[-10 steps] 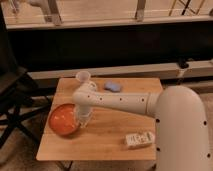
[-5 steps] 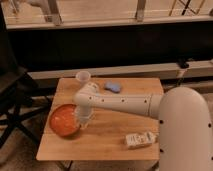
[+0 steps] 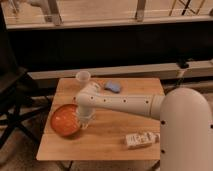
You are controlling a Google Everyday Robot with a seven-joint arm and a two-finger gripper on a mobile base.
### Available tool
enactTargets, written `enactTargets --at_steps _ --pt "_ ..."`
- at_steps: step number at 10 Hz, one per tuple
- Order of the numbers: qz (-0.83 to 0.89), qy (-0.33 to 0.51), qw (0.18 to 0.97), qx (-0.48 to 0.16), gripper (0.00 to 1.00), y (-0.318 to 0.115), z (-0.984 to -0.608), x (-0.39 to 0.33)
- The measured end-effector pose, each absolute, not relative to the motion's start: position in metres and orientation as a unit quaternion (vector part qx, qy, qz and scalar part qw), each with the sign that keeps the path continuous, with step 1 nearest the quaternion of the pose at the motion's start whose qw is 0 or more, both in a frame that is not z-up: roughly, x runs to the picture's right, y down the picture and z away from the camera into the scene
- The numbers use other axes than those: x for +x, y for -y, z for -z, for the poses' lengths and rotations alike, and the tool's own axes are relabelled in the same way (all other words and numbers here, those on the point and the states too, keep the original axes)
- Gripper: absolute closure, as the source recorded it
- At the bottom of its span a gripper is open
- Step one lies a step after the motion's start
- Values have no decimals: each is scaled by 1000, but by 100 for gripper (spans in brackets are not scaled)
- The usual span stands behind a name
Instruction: Drag the ceramic bowl in a circle
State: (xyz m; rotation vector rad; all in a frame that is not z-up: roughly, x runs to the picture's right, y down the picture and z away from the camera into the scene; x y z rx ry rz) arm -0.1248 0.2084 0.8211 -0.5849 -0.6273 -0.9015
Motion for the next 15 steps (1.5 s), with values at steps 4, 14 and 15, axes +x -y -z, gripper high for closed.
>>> enactTargets --at_steps 4,14,15 --pt "420 292 814 -274 100 -205 -821 -121" --pt "420 289 814 -278 100 -213 -812 -127" --pt "418 289 815 -279 100 -214 -811 -127"
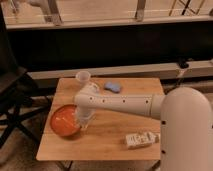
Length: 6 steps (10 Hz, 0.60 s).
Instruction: Drag the ceramic bowl in a circle
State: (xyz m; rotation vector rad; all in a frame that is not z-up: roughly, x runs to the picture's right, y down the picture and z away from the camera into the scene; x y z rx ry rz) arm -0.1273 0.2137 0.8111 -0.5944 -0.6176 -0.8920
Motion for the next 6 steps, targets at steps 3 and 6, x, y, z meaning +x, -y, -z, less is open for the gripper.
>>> enactTargets --at_steps 3,6 --pt "412 290 818 -278 100 -210 -814 -129" --pt "406 291 820 -279 100 -211 -817 -117"
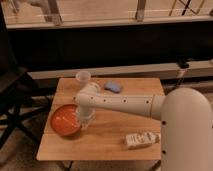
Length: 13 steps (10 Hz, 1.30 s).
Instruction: Drag the ceramic bowl in a circle
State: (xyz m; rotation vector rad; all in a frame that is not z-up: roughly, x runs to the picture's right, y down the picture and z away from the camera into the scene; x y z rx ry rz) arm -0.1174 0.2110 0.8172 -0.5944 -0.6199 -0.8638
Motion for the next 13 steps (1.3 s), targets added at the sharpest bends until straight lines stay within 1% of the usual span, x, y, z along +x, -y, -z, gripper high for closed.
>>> enactTargets --at_steps 6,10,13 --pt "408 290 819 -280 100 -210 -813 -129" --pt "403 288 822 -282 100 -205 -819 -106" --pt "409 288 819 -280 100 -208 -813 -126"
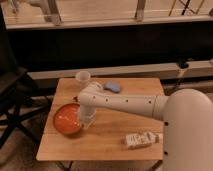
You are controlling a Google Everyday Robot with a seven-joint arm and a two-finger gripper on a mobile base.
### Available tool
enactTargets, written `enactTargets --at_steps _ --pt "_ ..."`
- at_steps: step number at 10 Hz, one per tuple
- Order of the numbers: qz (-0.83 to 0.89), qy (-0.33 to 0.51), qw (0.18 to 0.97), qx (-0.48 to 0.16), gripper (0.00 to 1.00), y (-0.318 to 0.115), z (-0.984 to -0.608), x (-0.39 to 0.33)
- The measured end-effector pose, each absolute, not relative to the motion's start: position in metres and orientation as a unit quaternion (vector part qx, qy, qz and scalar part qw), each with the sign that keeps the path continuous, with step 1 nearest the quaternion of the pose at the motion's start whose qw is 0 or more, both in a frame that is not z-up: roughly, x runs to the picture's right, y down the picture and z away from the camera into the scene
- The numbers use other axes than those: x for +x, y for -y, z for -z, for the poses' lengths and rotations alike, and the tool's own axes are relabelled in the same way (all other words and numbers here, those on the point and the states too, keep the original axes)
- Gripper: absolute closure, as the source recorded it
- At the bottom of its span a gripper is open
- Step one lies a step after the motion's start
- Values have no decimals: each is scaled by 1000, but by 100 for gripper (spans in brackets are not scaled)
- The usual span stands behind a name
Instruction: Drag the ceramic bowl in a circle
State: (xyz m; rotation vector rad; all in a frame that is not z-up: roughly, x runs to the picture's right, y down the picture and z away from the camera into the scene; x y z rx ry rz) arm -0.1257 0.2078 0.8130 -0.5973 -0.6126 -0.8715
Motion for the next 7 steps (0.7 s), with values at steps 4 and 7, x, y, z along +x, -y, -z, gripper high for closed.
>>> enactTargets --at_steps 4,7 --pt "421 287 813 -280 100 -206 -810 -137" --pt "398 290 823 -283 100 -214 -811 -120"
